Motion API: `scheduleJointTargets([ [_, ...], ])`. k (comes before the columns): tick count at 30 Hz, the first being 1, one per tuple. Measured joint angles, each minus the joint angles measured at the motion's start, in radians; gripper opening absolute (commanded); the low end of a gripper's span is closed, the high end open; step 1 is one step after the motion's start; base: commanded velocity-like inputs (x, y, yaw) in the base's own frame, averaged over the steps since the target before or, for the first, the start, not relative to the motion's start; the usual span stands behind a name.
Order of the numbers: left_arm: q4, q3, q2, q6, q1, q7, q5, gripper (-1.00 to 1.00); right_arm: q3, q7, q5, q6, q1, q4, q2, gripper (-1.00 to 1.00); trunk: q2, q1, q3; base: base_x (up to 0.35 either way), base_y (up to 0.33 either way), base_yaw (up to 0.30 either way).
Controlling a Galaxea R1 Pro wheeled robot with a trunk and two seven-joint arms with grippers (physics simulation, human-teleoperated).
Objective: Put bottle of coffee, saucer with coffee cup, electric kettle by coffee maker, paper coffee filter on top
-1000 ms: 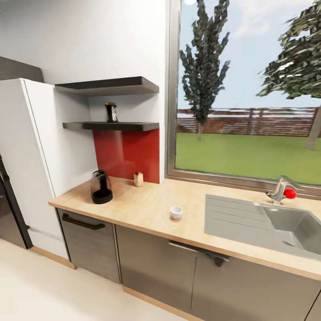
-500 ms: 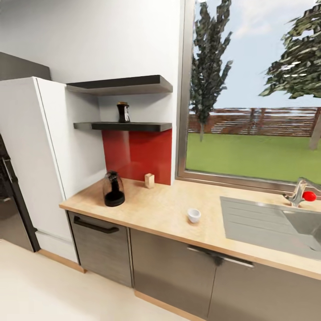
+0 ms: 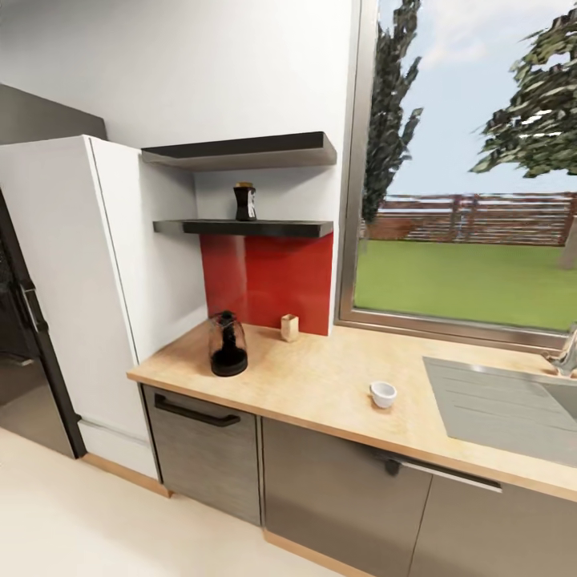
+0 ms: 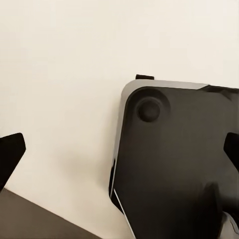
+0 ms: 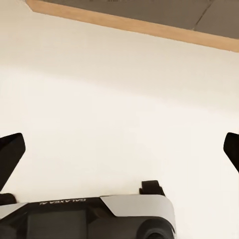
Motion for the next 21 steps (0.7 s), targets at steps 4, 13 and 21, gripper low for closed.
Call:
scheduleJointTargets([
  [4,0.0,0.0,-0.001,0.0,0.0,0.0,0.0,1.0,0.0,0.001,0.0,0.0,0.0,-0.001,0.006,1.0,0.0,0.0,0.0,0.092,0.324,0.0],
  [13,0.0,0.0,-0.002,0.001,0.0,0.0,0.0,1.0,0.003,0.007,0.001,0.0,0.0,-0.001,0.01,1.0,0.0,0.0,0.0,0.092,0.324,0.0],
  [21,0.0,0.0,0.0,0.0,0.0,0.0,0.0,1.0,0.001,0.005,0.0,0.0,0.0,-0.001,0.008,1.0,0.0,0.0,0.0,0.092,0.324,0.0],
])
